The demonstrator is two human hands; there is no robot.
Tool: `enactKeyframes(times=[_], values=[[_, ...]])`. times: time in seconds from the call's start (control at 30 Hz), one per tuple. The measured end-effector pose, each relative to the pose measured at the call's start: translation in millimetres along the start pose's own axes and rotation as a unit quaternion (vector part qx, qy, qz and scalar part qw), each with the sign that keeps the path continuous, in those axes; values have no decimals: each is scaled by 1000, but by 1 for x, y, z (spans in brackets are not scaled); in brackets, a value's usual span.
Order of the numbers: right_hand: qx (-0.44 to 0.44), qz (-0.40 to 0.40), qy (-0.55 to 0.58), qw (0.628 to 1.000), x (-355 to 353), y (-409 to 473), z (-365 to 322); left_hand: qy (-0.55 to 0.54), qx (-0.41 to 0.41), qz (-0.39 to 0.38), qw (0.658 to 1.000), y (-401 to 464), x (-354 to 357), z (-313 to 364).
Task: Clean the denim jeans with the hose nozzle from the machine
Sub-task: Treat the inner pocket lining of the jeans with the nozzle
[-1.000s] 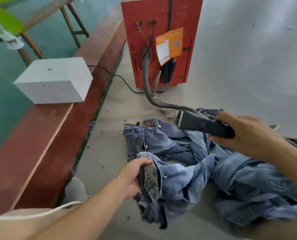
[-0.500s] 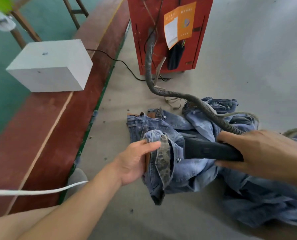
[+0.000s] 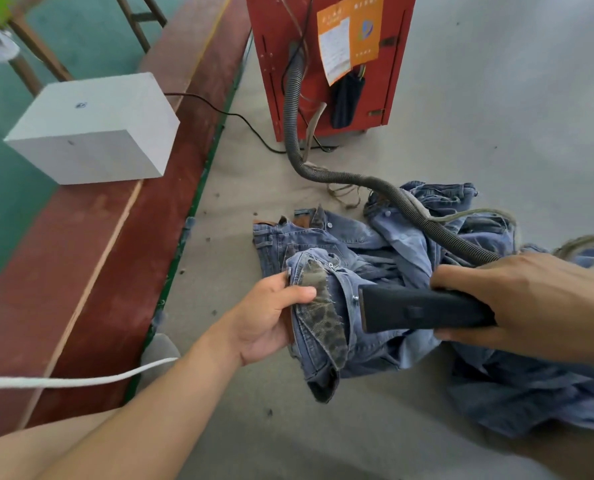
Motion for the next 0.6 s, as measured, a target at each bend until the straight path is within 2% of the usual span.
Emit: enactKeyframes(times=[0.2, 0.37, 0.43, 0.47, 0.53, 0.6], values=[[-34, -50, 22, 998, 3, 2, -27, -15, 8, -28, 999, 4, 9, -6], [4, -12, 59, 998, 1, 11, -26, -52, 17, -32, 998, 6, 5, -7], [26, 16, 75, 997, -1, 11, -19, -31, 5, -42, 999, 10, 4, -7], [38, 30, 82, 995, -3, 11, -15, 3, 0, -22, 1000, 13, 3, -8], [65, 64, 99, 991, -7, 8, -10, 128, -5, 97, 987, 20, 0, -9], [80, 103, 118, 984, -10, 9, -8, 261, -16, 237, 936, 22, -10, -17]])
Point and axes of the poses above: each hand's wrist, its own y-axis towards the middle knuckle, its own x-axis out of the palm, z = x × y, the point moved 1 cm from there along y, towards the middle knuckle, and after that the axes turned 5 degrees about x, right-handed, at the moved point
